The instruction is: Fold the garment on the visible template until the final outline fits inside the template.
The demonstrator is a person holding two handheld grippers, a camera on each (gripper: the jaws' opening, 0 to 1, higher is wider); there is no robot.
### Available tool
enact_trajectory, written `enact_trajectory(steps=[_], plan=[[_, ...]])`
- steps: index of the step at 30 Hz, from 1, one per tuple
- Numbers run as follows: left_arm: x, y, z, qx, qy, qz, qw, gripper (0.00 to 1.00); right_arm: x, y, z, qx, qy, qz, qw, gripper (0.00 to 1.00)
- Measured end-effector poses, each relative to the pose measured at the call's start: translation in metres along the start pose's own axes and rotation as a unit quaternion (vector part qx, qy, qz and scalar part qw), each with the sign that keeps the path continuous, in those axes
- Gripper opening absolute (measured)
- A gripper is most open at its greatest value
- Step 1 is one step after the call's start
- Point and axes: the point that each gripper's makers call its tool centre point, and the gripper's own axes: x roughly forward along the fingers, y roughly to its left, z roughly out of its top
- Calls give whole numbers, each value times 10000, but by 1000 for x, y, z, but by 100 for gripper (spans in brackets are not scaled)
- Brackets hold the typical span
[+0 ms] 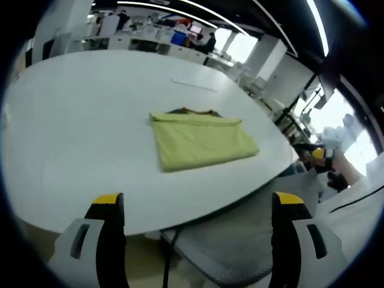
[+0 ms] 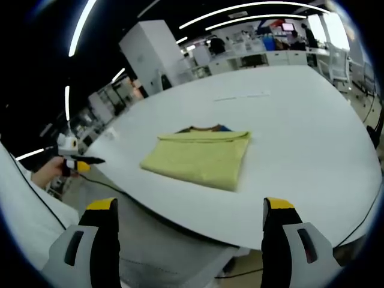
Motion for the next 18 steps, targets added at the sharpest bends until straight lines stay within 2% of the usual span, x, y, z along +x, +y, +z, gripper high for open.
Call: enact_trajectory(steps=[18], plan=[[9, 1, 6, 50, 54, -46, 10000, 99, 7, -9, 6, -40, 43, -19, 10000, 99]])
